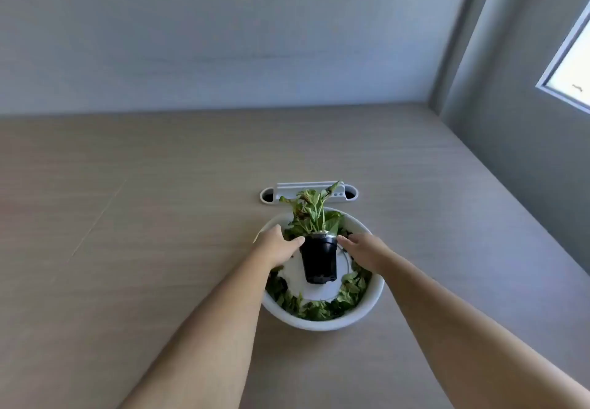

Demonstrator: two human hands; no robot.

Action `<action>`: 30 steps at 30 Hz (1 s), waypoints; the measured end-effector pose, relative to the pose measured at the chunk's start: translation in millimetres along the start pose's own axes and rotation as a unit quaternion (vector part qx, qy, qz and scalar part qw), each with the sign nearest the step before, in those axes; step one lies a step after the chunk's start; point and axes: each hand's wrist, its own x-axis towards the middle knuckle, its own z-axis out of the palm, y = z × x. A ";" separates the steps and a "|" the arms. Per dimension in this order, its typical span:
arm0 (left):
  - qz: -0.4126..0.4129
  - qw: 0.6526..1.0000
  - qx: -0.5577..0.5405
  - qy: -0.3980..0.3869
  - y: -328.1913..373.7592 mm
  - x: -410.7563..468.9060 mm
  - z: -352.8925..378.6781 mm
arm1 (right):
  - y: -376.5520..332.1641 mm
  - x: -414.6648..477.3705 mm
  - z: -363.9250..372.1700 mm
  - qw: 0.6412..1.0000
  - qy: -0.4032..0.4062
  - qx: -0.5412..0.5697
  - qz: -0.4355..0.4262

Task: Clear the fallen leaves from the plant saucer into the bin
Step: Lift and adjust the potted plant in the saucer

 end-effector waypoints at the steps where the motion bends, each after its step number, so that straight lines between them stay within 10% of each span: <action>1: -0.015 0.999 -0.021 -0.020 -3.5 4.7 8.9 | 5.2 5.3 7.4 1.000 -0.007 0.021 0.006; 30: 0.015 0.955 -0.276 0.110 -23.8 0.7 55.7 | 20.6 20.4 58.0 0.954 0.035 0.294 -0.049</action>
